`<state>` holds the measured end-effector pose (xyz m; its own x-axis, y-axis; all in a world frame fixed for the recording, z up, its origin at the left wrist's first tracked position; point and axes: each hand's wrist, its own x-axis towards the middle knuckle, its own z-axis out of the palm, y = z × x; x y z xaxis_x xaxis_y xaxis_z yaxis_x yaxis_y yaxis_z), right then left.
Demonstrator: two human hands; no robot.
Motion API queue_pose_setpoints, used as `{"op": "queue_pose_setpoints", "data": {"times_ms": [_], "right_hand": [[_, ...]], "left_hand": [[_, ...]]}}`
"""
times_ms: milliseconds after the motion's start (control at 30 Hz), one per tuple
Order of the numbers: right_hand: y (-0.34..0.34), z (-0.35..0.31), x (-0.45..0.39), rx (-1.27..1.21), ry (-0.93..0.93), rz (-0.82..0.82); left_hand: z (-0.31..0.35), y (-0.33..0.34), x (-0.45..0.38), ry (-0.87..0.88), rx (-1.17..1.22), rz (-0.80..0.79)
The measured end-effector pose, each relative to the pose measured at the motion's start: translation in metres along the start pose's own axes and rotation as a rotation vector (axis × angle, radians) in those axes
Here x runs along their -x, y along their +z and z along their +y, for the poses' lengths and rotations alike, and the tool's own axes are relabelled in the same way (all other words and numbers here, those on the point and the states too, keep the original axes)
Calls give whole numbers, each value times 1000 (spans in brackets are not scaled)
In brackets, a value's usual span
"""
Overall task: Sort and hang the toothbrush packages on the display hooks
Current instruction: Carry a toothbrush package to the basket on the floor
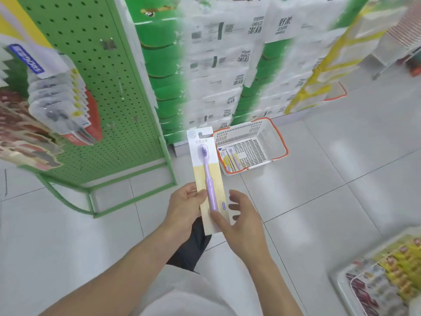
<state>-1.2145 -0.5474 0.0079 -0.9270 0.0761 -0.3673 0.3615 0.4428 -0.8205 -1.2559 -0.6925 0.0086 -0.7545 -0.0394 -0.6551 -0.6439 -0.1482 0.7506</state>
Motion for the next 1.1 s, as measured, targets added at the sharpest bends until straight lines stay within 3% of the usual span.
{"op": "queue_pose_setpoints", "data": {"times_ms": [100,267,500,667,867,967,1100], "right_hand": [[-49,16,-50,-60,94,-129],[-138,39,-141,-42,209,-74],[-228,75,-262,6,287,-135],[-229,122,-343,-102,327,-192],[-204,208,-463,-55,394,-374],[-189,266,-526,5,405,-508],[-160,345,-598,37,447,-553]], "left_hand": [[6,54,-41,-23,-48,-14],[29,158,-118,46,-257,-88],[53,258,-222,-62,-297,-155],[53,291,-297,-175,-324,-47],[-17,328,-415,-218,-388,184],[-59,340,-475,-285,-375,169],[-128,334,-554,-369,-333,124]]}}
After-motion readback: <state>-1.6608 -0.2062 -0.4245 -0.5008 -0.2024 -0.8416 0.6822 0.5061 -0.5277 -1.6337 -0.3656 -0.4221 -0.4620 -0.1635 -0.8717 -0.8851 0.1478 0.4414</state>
